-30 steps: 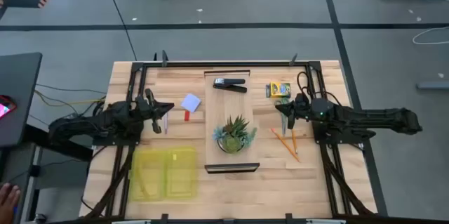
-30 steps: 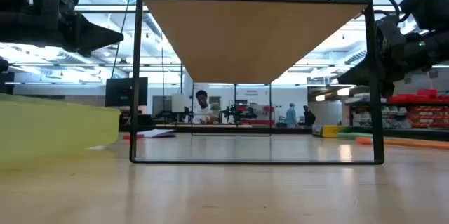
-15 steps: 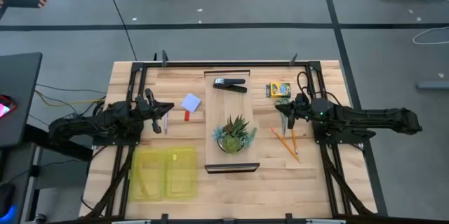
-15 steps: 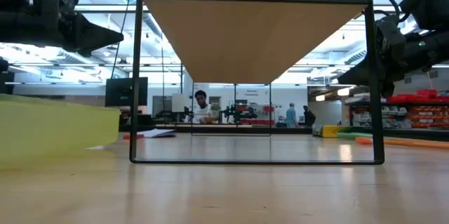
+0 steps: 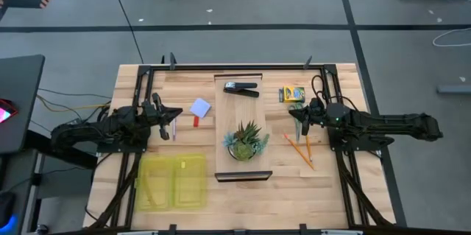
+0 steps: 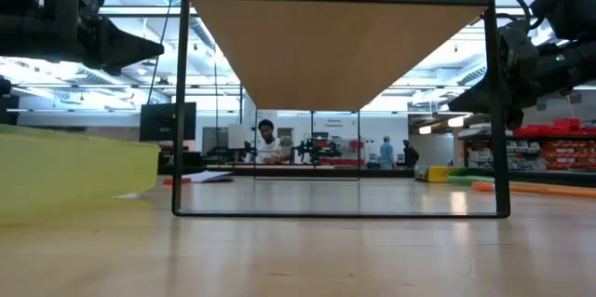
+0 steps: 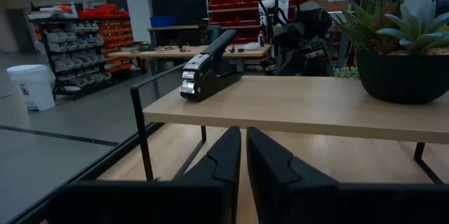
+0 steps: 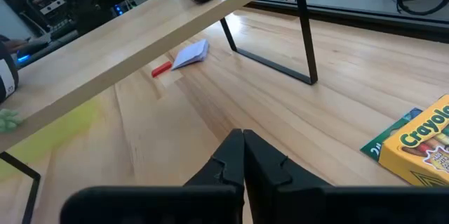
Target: Pack school essentials
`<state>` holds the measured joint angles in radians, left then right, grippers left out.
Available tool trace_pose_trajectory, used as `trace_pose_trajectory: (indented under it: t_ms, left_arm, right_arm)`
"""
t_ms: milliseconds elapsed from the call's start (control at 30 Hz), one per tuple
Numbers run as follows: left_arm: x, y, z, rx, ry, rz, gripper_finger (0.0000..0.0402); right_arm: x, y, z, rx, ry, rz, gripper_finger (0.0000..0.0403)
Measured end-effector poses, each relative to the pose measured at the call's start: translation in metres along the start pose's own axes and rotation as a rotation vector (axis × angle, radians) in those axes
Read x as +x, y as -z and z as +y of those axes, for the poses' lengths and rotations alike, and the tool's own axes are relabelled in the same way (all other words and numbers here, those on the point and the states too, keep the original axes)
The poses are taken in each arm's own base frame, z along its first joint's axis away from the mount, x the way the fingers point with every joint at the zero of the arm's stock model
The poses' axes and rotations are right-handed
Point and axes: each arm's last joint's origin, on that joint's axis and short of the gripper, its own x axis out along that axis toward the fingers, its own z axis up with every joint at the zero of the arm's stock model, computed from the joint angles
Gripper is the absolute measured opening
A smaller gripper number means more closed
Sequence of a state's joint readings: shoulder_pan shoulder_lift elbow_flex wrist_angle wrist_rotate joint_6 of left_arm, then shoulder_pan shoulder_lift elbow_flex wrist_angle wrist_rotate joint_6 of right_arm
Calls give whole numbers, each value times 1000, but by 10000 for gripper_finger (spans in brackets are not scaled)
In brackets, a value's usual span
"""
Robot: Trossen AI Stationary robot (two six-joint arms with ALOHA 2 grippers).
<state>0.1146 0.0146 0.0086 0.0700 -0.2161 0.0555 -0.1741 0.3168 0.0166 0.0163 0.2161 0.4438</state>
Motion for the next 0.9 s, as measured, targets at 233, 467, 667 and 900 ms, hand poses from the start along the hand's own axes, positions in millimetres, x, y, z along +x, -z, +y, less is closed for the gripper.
trace_pose_trajectory:
  t_ms: [233, 467, 667, 900]
  left_arm:
    - [0, 0, 0, 0, 0, 0, 30]
    - [0, 0, 0, 0, 0, 0, 26]
    - [0, 0, 0, 0, 1, 0, 35]
    - [0, 0, 0, 0, 0, 0, 30]
  right_arm:
    - [0, 0, 0, 0, 0, 0, 10]
    - [0, 0, 0, 0, 0, 0, 10]
    - [0, 0, 0, 0, 0, 0, 10]
    - [0, 0, 0, 0, 0, 0, 10]
